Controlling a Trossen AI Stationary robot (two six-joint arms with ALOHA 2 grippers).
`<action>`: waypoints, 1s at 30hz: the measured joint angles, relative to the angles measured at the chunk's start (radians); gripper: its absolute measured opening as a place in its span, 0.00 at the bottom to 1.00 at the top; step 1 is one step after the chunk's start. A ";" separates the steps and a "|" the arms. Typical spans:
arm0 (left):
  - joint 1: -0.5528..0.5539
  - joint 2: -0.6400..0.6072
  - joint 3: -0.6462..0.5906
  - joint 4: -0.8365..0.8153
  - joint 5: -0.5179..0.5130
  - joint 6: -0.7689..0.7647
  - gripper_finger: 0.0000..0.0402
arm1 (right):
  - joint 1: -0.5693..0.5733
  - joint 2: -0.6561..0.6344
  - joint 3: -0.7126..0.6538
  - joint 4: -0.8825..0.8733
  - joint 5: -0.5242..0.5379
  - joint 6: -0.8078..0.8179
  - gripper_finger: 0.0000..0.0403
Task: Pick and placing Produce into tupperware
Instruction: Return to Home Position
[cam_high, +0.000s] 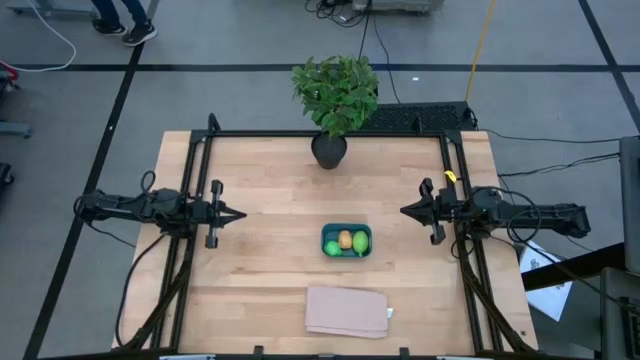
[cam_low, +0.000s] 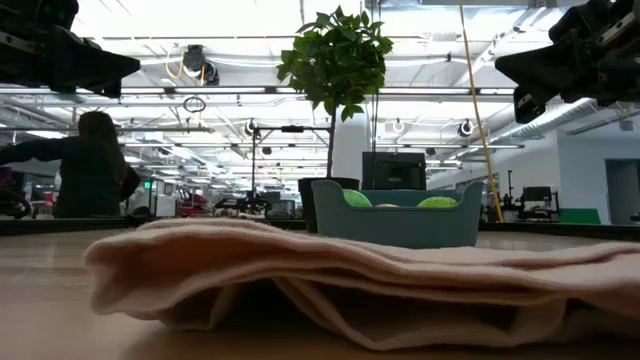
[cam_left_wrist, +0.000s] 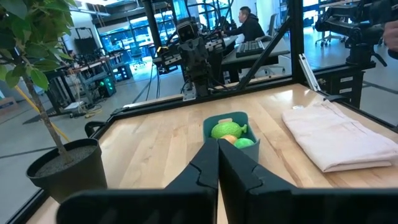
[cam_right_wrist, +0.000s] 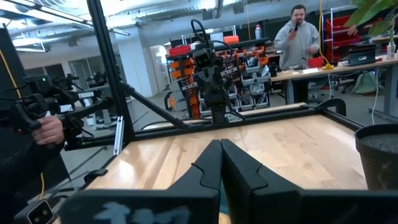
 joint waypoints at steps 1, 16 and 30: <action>0.000 0.000 0.000 0.000 0.000 0.000 0.01 | 0.000 0.000 0.000 0.004 0.000 0.000 0.00; 0.000 0.000 0.000 0.000 0.000 0.000 0.02 | 0.000 0.000 -0.001 0.006 0.000 0.000 0.00; 0.000 0.000 0.000 -0.002 -0.010 0.011 0.07 | 0.000 0.000 -0.001 -0.002 0.000 0.008 0.00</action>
